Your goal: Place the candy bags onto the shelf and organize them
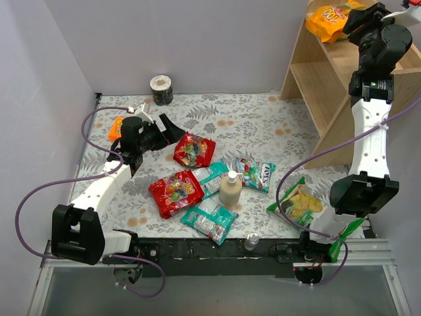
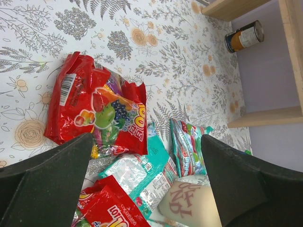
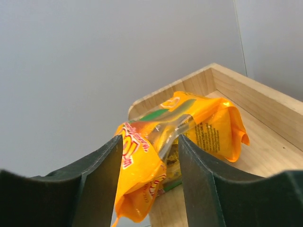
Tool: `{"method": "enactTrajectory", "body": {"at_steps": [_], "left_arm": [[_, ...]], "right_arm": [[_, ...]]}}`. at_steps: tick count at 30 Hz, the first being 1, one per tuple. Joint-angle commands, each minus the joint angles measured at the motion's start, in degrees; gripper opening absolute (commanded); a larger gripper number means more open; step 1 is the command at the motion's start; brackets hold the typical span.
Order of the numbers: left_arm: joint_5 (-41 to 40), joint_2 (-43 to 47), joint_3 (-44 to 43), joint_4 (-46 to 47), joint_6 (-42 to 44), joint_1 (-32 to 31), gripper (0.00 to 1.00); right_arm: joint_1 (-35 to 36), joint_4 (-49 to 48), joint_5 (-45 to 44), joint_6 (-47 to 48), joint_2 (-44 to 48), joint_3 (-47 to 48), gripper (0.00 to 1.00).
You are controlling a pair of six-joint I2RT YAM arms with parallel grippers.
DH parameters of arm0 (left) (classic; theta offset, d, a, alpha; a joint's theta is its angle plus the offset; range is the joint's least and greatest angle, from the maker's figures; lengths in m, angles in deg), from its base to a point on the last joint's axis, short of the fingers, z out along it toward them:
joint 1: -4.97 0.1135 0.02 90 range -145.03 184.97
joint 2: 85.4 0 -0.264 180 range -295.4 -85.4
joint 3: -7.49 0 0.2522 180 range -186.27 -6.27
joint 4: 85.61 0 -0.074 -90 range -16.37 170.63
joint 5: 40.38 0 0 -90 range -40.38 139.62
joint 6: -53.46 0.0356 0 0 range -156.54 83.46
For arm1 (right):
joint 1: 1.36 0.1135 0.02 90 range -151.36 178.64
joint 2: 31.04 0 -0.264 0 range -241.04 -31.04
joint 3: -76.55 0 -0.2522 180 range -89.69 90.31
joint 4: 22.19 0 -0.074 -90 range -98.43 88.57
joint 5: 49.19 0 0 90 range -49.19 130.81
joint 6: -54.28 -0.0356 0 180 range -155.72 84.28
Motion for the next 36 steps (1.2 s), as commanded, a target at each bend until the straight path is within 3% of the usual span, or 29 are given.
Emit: {"method": "enactTrajectory", "body": {"at_steps": [1, 5, 10, 13, 14, 15, 20, 31, 36], "left_arm": [[-0.2, 0.8, -0.1, -0.2, 0.9, -0.2, 0.98], [-0.3, 0.9, 0.1, -0.3, 0.9, -0.2, 0.98], [-0.4, 1.4, 0.2, -0.4, 0.9, -0.1, 0.98], [-0.4, 1.4, 0.1, -0.6, 1.0, -0.1, 0.98], [-0.5, 1.4, 0.2, -0.6, 1.1, -0.1, 0.98], [-0.5, 1.6, 0.2, -0.7, 1.1, -0.2, 0.98], [-0.5, 1.4, 0.1, -0.9, 1.1, -0.1, 0.98], [-0.5, 0.8, -0.4, -1.6, 1.2, -0.2, 0.98], [-0.6, 0.9, -0.2, -1.6, 1.2, -0.1, 0.98]], "right_arm": [[2.3, -5.1, -4.0, 2.9, 4.9, 0.1, 0.55], [5.4, -5.1, -5.5, 7.9, 3.7, 1.9, 0.45], [11.9, -4.5, -13.7, 17.6, -1.5, 5.9, 0.43], [12.9, -4.2, -22.0, 20.0, -5.5, 8.5, 0.47], [13.1, -4.0, -27.9, 20.7, -6.6, 9.4, 0.57], [13.6, -3.5, -29.8, 21.8, -7.8, 11.3, 0.61], [15.4, -3.5, -39.6, 27.6, -13.3, 13.5, 0.67], [15.7, -0.3, -40.0, 24.4, -17.9, 13.2, 0.66], [17.3, -2.5, -43.2, 27.6, -16.8, 14.4, 0.66]]}}
